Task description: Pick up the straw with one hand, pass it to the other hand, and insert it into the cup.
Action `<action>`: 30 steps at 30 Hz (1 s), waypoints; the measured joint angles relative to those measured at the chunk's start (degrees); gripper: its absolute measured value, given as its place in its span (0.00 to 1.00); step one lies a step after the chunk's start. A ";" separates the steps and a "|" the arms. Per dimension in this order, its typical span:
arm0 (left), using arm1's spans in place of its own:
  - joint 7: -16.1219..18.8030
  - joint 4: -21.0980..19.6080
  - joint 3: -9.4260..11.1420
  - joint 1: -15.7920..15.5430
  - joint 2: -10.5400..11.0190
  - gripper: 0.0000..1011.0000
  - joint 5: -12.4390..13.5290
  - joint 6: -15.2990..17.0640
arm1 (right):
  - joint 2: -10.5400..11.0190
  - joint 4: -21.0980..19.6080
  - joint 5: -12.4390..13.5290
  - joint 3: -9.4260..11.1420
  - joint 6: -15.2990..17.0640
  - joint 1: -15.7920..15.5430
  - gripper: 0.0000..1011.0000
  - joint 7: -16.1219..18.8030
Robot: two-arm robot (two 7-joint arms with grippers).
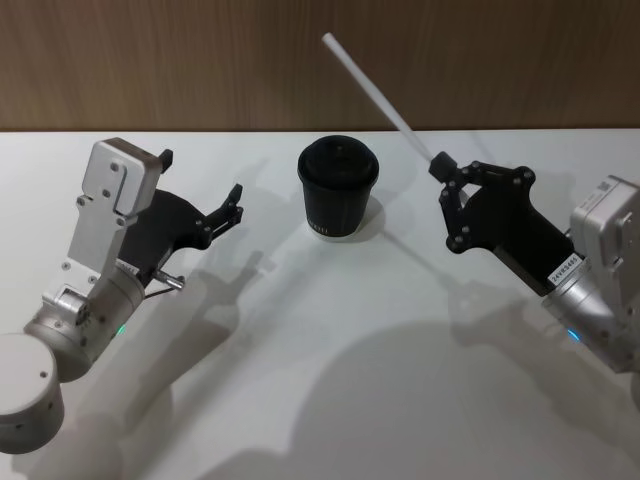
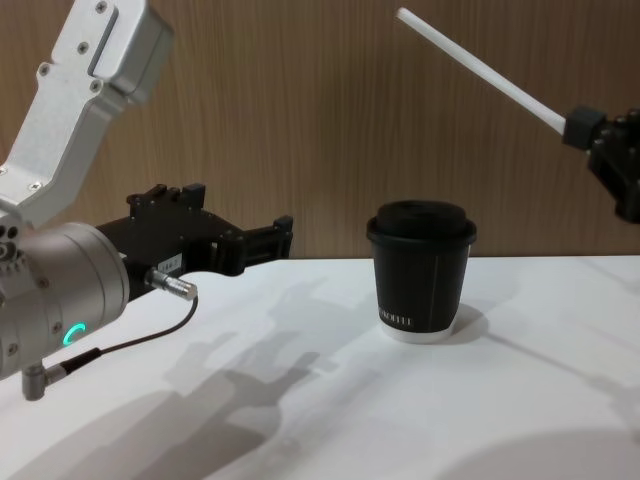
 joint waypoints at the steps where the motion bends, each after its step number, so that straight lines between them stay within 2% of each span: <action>1: 0.00 0.00 0.00 0.00 0.00 0.99 0.00 0.00 | 0.21 -0.09 0.21 -0.14 -0.18 0.12 0.00 0.42; 5: 0.00 0.00 0.00 0.00 0.00 0.99 0.00 0.00 | 1.03 -0.46 1.31 -0.72 -1.08 0.53 0.00 2.65; 13: -0.73 -0.49 -0.29 0.18 0.14 0.99 -0.46 0.15 | 1.89 -0.87 2.38 -1.28 -2.00 0.95 0.00 4.83; 23: -5.88 -2.87 -1.93 0.97 1.41 0.99 -5.38 1.55 | 2.42 -1.14 3.05 -1.60 -2.56 1.23 0.00 6.25; 28: -9.80 -4.37 -3.35 1.68 2.28 0.99 -9.58 2.54 | 2.58 -1.23 3.25 -1.70 -2.75 1.31 0.00 6.67; 29: -11.20 -4.76 -3.79 1.88 2.50 0.99 -11.13 2.89 | 2.60 -1.24 3.27 -1.71 -2.77 1.32 0.00 6.71; 30: -11.20 -4.76 -3.79 1.88 2.50 0.99 -11.13 2.89 | 2.62 -1.25 3.29 -1.72 -2.79 1.33 0.00 6.75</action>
